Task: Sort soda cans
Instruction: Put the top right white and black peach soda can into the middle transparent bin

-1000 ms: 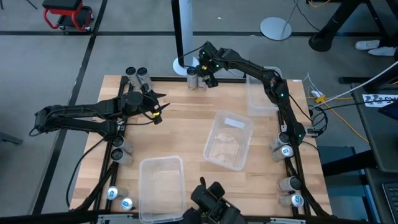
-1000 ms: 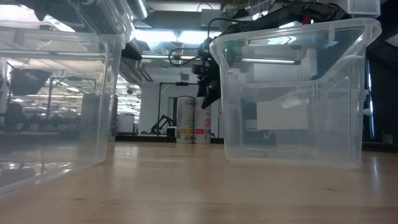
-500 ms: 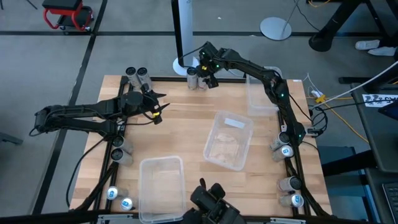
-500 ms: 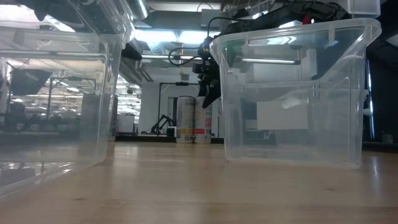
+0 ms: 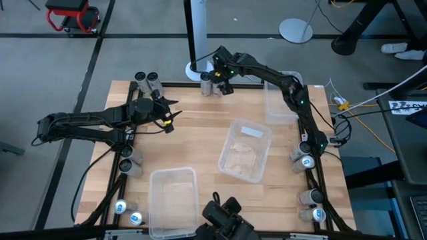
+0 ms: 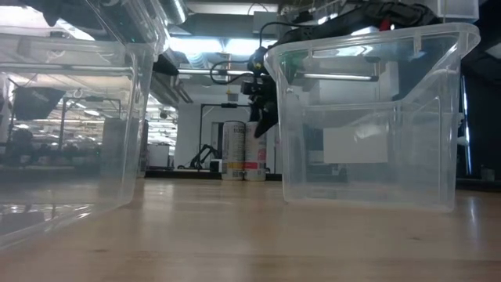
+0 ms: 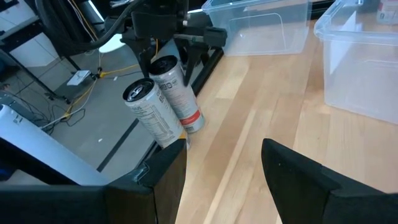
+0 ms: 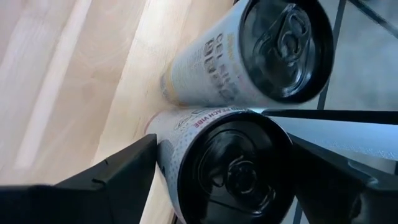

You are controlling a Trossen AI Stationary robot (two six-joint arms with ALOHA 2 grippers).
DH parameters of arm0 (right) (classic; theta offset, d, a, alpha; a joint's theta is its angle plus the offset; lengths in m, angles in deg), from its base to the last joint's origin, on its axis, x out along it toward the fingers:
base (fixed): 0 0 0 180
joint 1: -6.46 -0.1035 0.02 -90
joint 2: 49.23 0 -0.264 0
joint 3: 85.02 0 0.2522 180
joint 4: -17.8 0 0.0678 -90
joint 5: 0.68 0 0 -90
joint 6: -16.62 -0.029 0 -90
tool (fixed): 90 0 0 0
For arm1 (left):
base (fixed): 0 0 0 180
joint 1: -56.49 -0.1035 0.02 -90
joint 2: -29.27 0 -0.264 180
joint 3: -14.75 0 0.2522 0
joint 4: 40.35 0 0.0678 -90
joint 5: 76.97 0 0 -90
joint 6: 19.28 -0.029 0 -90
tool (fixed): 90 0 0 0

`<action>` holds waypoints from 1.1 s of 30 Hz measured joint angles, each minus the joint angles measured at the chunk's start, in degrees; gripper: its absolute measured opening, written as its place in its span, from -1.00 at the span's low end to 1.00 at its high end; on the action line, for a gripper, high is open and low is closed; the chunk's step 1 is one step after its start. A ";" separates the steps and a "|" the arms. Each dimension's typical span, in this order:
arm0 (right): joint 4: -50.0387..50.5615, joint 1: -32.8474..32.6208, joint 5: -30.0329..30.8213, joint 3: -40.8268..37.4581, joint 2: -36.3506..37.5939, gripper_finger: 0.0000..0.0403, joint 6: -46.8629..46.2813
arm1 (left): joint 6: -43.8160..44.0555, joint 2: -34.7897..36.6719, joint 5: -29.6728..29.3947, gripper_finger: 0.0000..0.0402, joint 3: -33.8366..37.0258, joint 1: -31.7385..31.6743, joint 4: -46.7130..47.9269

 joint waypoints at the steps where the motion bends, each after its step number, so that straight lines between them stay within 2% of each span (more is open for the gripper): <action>1: 0.16 -0.05 0.38 0.00 -0.09 0.63 0.04 | 0.00 0.00 0.00 -0.02 0.00 0.00 0.01; 10: 0.16 -0.28 0.80 -0.06 -0.78 0.62 0.29 | 0.03 -0.01 0.13 -0.02 -0.02 1.66 0.01; 17: 0.28 -0.35 -0.25 -0.14 -0.78 0.39 1.63 | -0.20 -0.02 0.13 -0.02 -0.02 2.97 0.02; 20: 0.42 -0.39 -0.32 -0.14 -0.45 0.37 2.35 | -0.28 -0.01 0.13 -0.02 -0.02 2.97 0.02; 28: 2.01 -0.76 0.06 -0.62 2.25 0.36 3.67 | -0.42 -0.02 0.11 -0.02 -0.02 2.95 0.02; 33: 3.97 -0.76 0.40 -0.73 4.80 0.29 4.06 | -0.44 -0.02 0.11 -0.02 -0.02 2.95 0.04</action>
